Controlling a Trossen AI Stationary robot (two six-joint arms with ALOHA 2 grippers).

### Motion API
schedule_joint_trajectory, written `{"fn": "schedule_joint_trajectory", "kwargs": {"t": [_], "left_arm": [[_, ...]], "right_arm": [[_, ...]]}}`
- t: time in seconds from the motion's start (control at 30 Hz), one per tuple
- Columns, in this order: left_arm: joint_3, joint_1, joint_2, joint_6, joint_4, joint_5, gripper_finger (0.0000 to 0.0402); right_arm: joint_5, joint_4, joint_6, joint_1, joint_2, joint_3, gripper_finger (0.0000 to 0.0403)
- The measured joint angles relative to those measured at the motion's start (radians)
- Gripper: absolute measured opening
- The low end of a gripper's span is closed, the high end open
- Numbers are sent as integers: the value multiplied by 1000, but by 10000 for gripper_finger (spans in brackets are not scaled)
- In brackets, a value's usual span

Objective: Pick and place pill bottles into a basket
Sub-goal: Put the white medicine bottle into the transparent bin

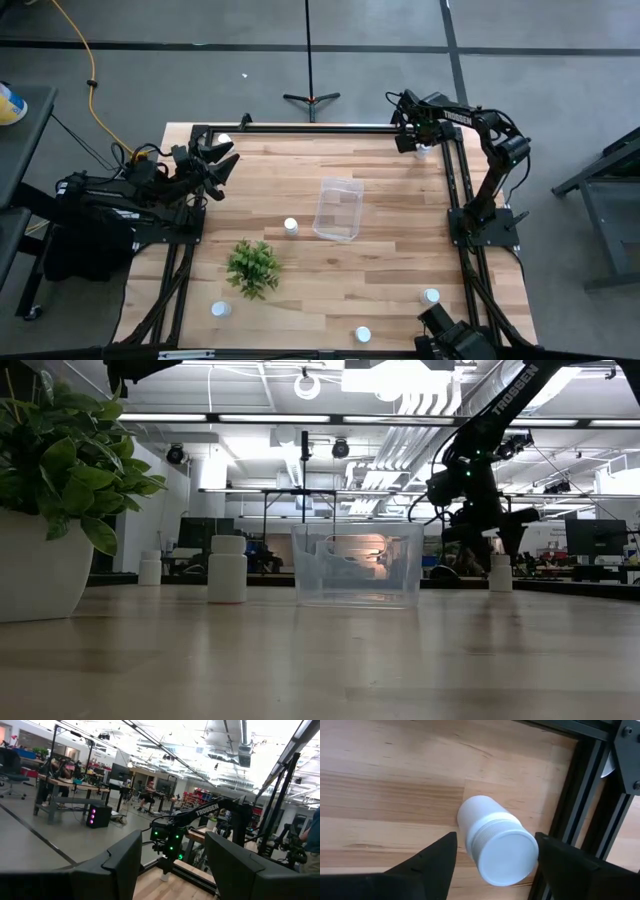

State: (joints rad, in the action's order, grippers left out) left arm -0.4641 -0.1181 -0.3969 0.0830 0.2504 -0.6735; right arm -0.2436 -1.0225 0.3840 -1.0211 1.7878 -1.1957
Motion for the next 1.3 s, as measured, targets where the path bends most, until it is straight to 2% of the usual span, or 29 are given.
{"fn": "schedule_joint_trajectory", "kwargs": {"t": [0.57,1.1,1.3], "left_arm": [[0,0,0,1,-22,1,248],[0,0,0,1,-22,1,248],[0,0,0,1,-22,0,248]], "right_arm": [[0,0,0,0,-1,-1,180],[11,-34,-8,3,-2,-2,167],[50,-63,-23,30,-18,1,165]]}}
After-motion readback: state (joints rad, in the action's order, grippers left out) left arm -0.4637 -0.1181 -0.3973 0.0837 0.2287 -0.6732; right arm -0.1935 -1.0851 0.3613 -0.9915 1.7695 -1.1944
